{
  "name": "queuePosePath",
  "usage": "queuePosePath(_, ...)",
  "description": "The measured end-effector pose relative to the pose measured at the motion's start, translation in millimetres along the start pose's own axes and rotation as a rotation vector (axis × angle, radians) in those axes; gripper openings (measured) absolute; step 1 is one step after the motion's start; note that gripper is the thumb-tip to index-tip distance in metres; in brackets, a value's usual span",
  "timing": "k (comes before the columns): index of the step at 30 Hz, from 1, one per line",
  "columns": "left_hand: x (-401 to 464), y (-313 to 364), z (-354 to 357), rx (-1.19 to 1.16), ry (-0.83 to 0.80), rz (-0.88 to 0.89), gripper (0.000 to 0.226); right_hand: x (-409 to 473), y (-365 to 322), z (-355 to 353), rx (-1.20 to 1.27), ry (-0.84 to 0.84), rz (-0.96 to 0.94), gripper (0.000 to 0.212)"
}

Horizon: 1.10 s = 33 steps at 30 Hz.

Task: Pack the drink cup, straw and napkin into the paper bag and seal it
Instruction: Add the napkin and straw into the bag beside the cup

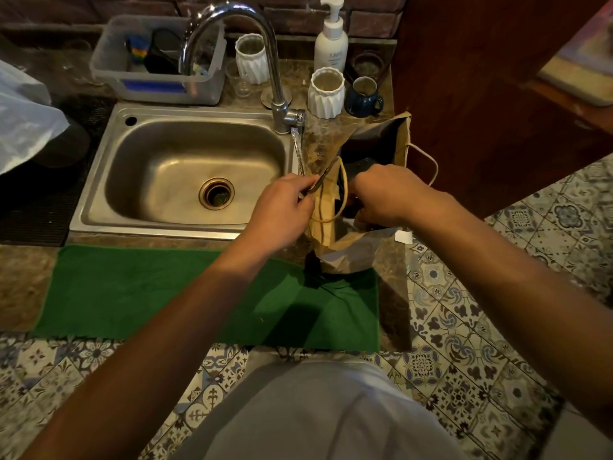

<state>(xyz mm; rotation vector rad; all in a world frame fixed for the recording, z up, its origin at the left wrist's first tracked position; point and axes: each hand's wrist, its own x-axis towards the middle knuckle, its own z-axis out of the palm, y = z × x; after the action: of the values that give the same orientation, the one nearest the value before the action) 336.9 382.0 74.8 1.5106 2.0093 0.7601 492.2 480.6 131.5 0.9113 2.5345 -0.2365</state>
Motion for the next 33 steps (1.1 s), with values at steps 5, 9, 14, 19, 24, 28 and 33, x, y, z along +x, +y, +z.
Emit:
queuePosePath(5, -3.0, 1.3, 0.0, 0.044, 0.019, 0.009, 0.041, -3.7, 19.1, -8.7, 0.183, 0.143, -0.025, 0.023)
queuePosePath(9, -9.2, 7.6, 3.1, 0.167, 0.036, 0.066, 0.050, -1.9, 26.2, -23.0, 0.540, 0.538, 0.100, 0.024)
queuePosePath(14, -12.8, 17.9, 7.5, 0.203, 0.038, 0.125, 0.047, 21.9, 6.8, -37.6, 0.758, 0.496, 0.031, 0.026)
queuePosePath(19, -10.9, 17.4, 6.2, 0.217, 0.039, 0.135, 0.042, 40.5, -3.4, -34.7, 0.742, 0.360, -0.038, 0.020)
queuePosePath(24, -12.4, 13.1, 1.8, 0.179, 0.050, 0.082, 0.056, 40.2, 2.3, -33.9, 0.883, 0.513, -0.017, 0.016)
queuePosePath(28, -17.3, 8.2, -1.6, 0.116, 0.084, 0.101, 0.057, 24.3, 18.5, -40.7, 1.055, 0.890, 0.065, 0.022)
queuePosePath(33, -12.2, 6.6, -5.7, 0.058, 0.094, -0.020, 0.067, -10.8, 46.8, -53.0, 1.100, 1.127, 0.072, 0.011)
